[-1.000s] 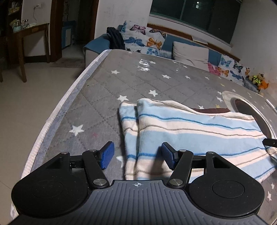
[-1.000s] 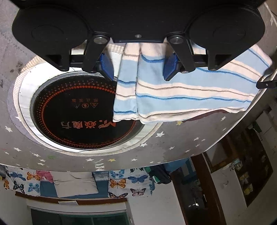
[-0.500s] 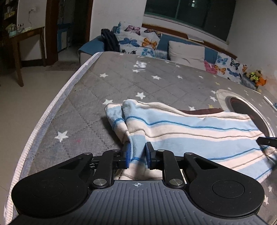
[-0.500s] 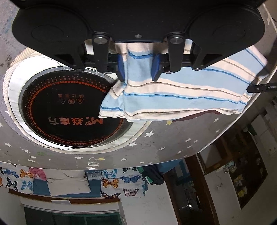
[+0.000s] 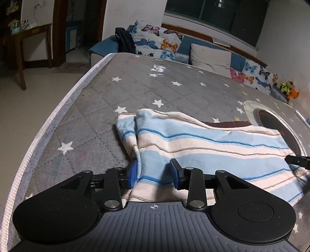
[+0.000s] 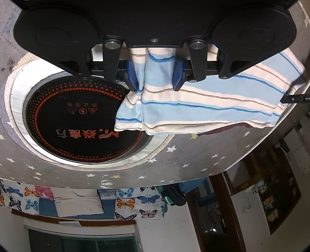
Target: Fold clothes
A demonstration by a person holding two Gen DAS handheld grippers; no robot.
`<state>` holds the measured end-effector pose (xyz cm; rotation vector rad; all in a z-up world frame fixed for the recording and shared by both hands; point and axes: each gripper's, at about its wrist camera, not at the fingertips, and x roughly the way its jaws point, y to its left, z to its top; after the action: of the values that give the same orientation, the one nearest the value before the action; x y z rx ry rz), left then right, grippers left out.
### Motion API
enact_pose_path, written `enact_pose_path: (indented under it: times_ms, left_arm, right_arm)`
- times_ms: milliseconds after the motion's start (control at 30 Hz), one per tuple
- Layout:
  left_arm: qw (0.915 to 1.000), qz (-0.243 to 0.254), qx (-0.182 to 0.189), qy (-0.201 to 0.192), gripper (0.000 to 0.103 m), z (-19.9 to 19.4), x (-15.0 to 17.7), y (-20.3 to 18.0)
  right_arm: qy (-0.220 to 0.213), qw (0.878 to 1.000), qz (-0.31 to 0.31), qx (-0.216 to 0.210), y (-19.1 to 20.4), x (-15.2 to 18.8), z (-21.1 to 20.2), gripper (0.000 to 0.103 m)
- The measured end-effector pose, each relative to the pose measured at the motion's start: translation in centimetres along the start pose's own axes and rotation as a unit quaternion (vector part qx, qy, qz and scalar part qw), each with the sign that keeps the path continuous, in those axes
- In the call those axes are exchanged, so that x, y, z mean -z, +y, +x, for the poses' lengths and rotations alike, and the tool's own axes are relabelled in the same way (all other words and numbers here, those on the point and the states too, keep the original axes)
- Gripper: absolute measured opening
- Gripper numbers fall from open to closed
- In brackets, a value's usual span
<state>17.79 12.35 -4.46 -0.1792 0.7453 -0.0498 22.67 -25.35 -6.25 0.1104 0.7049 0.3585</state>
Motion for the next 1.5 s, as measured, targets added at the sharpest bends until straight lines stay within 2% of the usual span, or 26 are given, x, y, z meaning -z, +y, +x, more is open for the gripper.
enact_pose_path:
  times_ms: [67,300,433,567,733,933,1133,1200,1333,1400,1467,1500]
  left_arm:
    - [0.9999,-0.011,0.004,-0.002,0.016,-0.2,-0.1,0.2]
    - [0.9987,-0.019,0.022,-0.041,0.014,-2.8,-1.5,-0.2]
    - [0.9962,-0.008,0.039,-0.078,0.014,-4.4,-4.1,-1.2]
    - [0.9931,0.013,0.030,-0.113,0.014,-4.8,-7.1,-2.2]
    - [0.9891,0.032,-0.002,-0.144,0.014,-3.8,-11.1,-2.9]
    - [0.9891,0.048,-0.044,-0.132,0.014,0.4,-14.3,-3.2]
    - [0.9940,0.036,-0.069,-0.077,0.015,6.6,-14.5,-1.9]
    - [0.9932,0.037,-0.093,-0.058,0.016,8.4,-14.1,-1.6]
    - [0.9926,0.032,-0.110,-0.039,0.018,9.6,-13.4,-0.5]
    - [0.9923,0.030,-0.113,-0.039,0.023,9.4,-13.2,-0.3]
    - [0.9918,0.028,-0.118,-0.038,0.034,9.2,-13.1,-0.1]
    - [0.9915,0.027,-0.121,-0.039,0.035,8.9,-12.9,-0.1]
  right_arm:
    - [-0.001,1.000,-0.006,-0.005,0.3,-0.1,-0.2,0.018]
    - [-0.041,0.998,-0.035,-0.016,1.9,-2.3,-2.7,0.017]
    - [-0.066,0.995,-0.068,-0.027,3.6,-5.2,-3.6,0.017]
    - [-0.088,0.992,-0.091,-0.026,4.7,-8.5,-2.9,0.017]
    - [-0.096,0.989,-0.111,-0.025,5.7,-12.4,-0.2,0.017]
    - [-0.084,0.990,-0.109,-0.017,5.6,-15.3,5.2,0.017]
    - [-0.037,0.994,-0.104,0.013,4.8,-14.3,10.8,0.017]
    - [-0.019,0.994,-0.106,0.036,4.5,-13.6,12.7,0.020]
    - [-0.006,0.993,-0.109,0.044,4.1,-12.5,13.3,0.026]
    - [-0.008,0.993,-0.113,0.047,4.1,-12.1,12.8,0.031]
    - [-0.009,0.992,-0.117,0.047,4.1,-12.1,12.2,0.038]
    - [-0.011,0.992,-0.117,0.047,4.2,-12.0,11.9,0.039]
